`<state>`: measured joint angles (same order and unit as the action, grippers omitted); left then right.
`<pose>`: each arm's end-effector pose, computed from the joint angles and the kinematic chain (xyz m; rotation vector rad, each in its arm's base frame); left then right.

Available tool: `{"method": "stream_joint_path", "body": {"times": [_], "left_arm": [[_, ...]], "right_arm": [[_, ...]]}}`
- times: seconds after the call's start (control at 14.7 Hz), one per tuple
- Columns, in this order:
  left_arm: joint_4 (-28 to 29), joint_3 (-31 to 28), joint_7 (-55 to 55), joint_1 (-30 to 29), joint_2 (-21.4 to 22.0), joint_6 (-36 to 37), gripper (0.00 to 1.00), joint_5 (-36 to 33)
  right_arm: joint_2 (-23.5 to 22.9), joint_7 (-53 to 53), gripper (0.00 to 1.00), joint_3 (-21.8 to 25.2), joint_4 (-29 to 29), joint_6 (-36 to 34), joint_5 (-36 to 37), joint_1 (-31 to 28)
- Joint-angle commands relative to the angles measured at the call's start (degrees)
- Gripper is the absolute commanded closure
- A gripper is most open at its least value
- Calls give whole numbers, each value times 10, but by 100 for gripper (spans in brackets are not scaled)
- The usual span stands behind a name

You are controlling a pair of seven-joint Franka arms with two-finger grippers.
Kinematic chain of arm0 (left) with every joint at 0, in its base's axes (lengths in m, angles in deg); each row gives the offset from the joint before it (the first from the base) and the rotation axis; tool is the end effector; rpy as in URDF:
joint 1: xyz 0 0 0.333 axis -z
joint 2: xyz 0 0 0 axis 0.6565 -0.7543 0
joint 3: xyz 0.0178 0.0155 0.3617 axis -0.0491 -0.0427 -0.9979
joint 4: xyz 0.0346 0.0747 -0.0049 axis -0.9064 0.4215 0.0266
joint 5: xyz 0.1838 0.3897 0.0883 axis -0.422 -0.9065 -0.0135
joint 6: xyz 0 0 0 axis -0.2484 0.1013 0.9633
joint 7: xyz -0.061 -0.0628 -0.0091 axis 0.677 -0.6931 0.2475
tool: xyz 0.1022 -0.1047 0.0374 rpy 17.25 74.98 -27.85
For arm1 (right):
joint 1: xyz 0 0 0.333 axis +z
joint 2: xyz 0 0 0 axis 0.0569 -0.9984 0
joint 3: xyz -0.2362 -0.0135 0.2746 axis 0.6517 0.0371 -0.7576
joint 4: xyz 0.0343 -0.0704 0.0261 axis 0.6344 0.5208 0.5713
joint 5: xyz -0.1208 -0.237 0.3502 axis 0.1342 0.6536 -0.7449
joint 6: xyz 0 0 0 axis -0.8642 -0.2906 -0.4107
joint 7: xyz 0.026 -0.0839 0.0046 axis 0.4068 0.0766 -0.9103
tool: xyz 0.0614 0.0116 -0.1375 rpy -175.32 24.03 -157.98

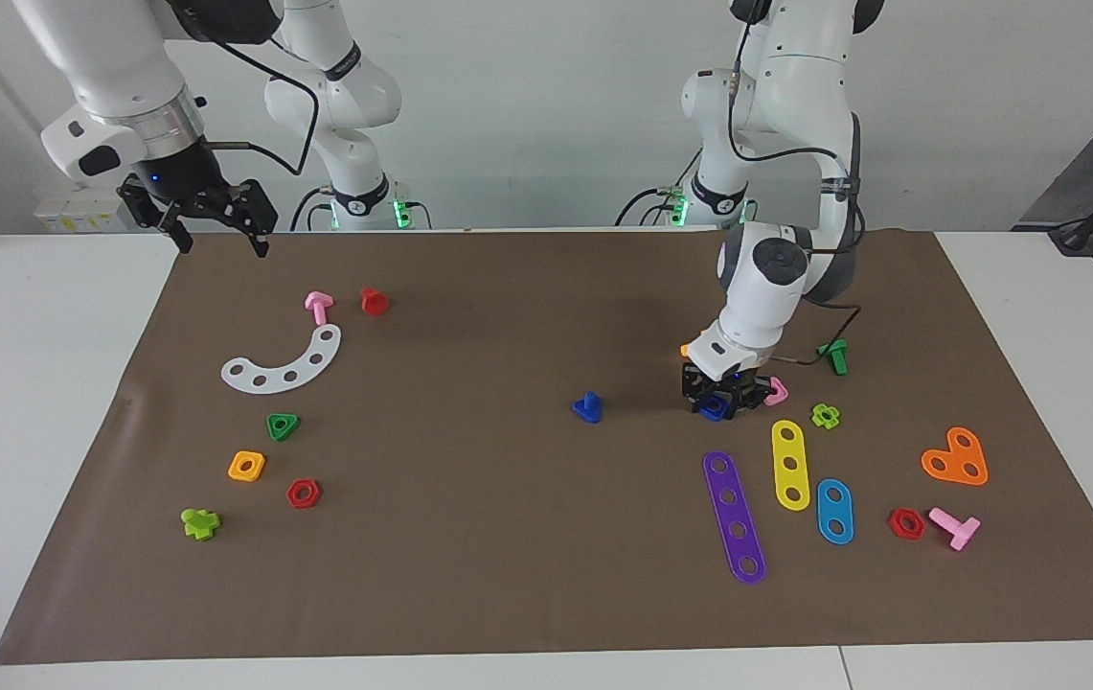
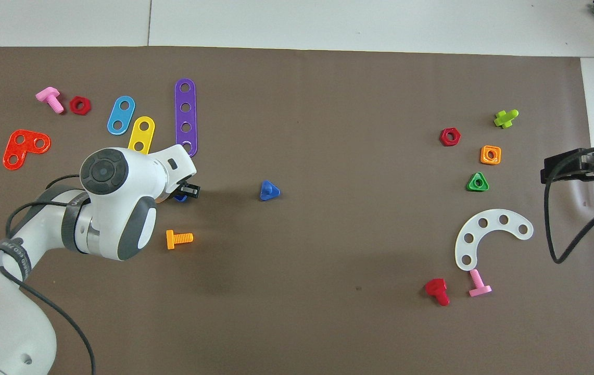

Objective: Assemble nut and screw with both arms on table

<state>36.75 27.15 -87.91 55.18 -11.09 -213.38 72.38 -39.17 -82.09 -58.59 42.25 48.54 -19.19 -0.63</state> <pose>0.6005 -0.1857 0.2591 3.0771 -0.4877 0.1557 0.5867 -0.0035 0.6415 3.1095 -0.1271 -0.0282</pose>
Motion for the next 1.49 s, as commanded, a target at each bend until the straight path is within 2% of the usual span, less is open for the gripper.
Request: {"method": "stream_joint_path", "body": {"times": [0.0, 0.2, 0.48, 0.61, 0.81, 1.43], "left_arm": [[7, -8, -4, 8, 5, -1, 100, -7], [-28, -9, -4, 6, 10, 40, 100, -7], [-119, -8, -15, 9, 2, 121, 100, -7], [-164, -5, -41, 16, -11, 150, 100, -16], [-214, 31, -127, 16, -29, 158, 100, -58], [-218, 119, -218, 18, -33, 152, 100, -66]], "right_arm": [[6, -12, 0, -5, 7, 3, 0, -6], [6, -12, 0, -5, 7, 3, 0, -6], [7, -12, 0, -5, 7, 3, 0, -6], [6, -12, 0, -5, 7, 3, 0, -6], [6, -12, 0, -5, 6, 3, 0, -6], [6, -12, 0, -5, 7, 3, 0, -6]]}}
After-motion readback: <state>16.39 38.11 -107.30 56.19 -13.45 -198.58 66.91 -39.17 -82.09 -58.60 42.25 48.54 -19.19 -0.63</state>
